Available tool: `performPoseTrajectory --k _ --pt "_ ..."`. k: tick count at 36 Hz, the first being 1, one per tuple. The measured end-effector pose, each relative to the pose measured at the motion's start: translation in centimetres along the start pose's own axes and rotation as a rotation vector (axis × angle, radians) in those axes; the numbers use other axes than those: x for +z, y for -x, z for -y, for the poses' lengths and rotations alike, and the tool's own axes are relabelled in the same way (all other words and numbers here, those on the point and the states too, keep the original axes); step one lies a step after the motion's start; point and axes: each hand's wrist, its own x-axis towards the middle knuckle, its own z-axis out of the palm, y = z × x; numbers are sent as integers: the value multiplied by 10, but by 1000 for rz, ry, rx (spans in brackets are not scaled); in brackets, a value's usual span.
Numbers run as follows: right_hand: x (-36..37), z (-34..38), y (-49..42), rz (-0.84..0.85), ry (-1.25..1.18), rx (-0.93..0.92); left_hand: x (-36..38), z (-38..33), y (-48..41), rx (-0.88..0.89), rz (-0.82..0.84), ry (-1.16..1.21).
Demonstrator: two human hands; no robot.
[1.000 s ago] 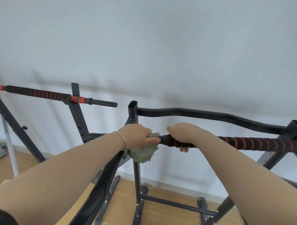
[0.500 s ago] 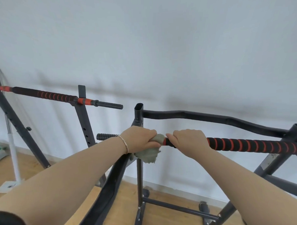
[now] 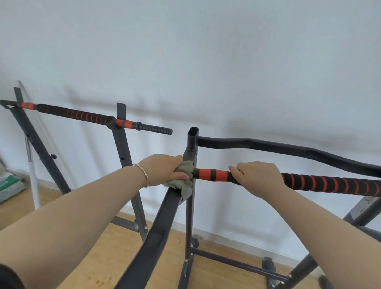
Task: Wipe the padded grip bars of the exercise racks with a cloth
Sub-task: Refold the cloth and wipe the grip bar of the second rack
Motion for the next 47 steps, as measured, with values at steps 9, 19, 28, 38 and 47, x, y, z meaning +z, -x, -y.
performPoseTrajectory --k 9,19,28,38,47 --pt "-7 -2 -5 115 40 -24 -7 22 7 -8 125 -102" --pt "-19 46 -31 187 -108 -64 0 18 2 -20 24 -142" --pt "-14 74 -39 188 -226 -45 -5 23 2 -26 -18 -118" --pt "-34 68 -53 506 -483 40 -7 25 -8 -104 120 -31" --pt "-22 70 -41 269 -322 18 -3 47 -1 -21 1 -28"
